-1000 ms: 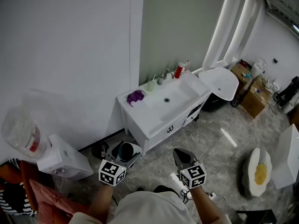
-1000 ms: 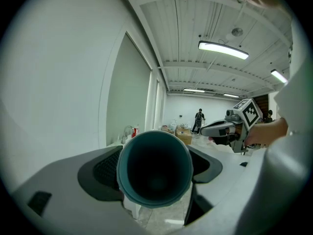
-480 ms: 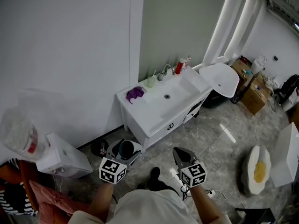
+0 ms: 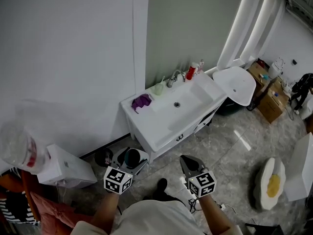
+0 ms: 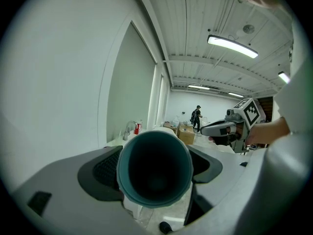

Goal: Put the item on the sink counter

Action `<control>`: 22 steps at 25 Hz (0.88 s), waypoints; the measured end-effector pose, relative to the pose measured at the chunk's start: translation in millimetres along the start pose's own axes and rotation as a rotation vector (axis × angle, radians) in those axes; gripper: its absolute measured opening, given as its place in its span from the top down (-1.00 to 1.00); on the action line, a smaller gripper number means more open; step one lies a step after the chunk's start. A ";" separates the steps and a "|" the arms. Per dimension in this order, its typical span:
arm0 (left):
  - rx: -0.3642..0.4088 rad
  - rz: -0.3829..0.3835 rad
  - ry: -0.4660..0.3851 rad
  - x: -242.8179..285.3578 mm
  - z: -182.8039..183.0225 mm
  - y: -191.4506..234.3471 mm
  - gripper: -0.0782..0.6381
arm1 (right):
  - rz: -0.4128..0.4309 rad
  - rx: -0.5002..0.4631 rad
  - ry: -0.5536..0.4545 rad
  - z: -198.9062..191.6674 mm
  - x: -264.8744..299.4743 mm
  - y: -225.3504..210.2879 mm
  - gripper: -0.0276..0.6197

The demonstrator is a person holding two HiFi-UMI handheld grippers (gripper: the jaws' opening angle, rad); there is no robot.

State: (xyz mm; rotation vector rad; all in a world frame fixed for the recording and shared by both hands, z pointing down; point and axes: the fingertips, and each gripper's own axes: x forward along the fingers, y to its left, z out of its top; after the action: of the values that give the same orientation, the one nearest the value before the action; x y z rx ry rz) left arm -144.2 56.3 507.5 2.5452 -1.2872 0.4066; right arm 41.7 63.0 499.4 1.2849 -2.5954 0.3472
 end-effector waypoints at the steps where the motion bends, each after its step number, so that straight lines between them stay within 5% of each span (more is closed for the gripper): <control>1: 0.000 0.001 0.005 7.0 1.8 0.7 -0.29 | 0.006 0.000 0.002 1.2 4.6 -6.6 0.88; 22: -0.006 0.125 0.053 131.4 37.6 27.4 -0.30 | 0.096 0.068 -0.015 9.2 74.0 -141.0 0.88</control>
State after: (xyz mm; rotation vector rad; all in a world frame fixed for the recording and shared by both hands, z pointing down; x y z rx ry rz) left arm -86.9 -69.8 522.8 2.4393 -1.4300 0.4913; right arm 109.9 -78.2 528.7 1.1912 -2.6859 0.4485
